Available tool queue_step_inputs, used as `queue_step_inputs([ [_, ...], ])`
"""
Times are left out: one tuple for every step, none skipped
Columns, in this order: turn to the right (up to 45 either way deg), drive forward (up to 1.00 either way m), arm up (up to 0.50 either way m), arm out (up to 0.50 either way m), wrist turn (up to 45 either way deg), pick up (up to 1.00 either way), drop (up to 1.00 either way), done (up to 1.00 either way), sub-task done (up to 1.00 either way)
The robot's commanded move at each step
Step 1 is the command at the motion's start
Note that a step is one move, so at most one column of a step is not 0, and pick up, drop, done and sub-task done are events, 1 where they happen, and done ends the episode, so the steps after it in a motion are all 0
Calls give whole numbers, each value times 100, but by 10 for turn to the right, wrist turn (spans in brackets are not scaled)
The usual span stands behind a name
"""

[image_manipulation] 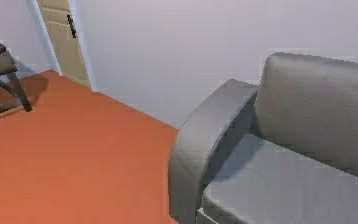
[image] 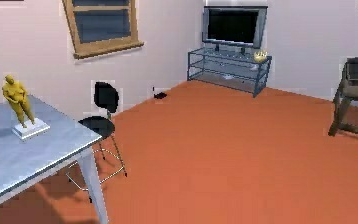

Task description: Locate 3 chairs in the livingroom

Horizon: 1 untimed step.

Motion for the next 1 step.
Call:
queue_step_inputs([
  [30,0,0,0,0,0,0,0,0],
])
